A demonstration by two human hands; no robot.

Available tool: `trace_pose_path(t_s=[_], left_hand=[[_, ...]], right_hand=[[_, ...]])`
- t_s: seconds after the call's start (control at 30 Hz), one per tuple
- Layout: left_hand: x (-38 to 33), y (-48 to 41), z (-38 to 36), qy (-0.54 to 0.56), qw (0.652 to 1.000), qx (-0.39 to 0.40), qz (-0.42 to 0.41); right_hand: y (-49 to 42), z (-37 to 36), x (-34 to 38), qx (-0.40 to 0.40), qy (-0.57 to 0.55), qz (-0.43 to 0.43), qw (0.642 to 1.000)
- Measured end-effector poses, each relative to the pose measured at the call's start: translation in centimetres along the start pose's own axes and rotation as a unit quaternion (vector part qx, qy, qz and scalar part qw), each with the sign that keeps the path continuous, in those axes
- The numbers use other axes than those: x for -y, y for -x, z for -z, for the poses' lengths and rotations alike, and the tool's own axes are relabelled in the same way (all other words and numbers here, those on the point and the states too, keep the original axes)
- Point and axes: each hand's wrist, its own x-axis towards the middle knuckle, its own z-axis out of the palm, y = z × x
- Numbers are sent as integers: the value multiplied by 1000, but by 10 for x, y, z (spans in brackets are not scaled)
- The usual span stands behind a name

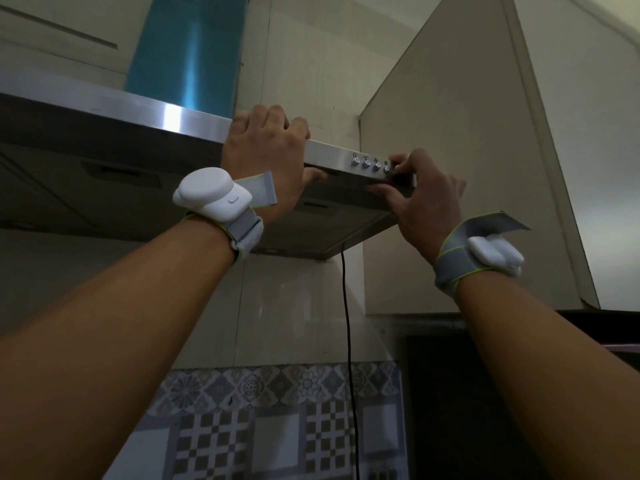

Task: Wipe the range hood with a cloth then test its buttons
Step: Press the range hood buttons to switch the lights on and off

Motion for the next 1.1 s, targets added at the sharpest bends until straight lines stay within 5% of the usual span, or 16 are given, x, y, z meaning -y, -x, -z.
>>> trace_pose_path(t_s=[1.1], left_hand=[[1, 1, -6, 6, 999, -50, 5]], right_hand=[[-1, -2, -1, -23, -16, 1, 1000]])
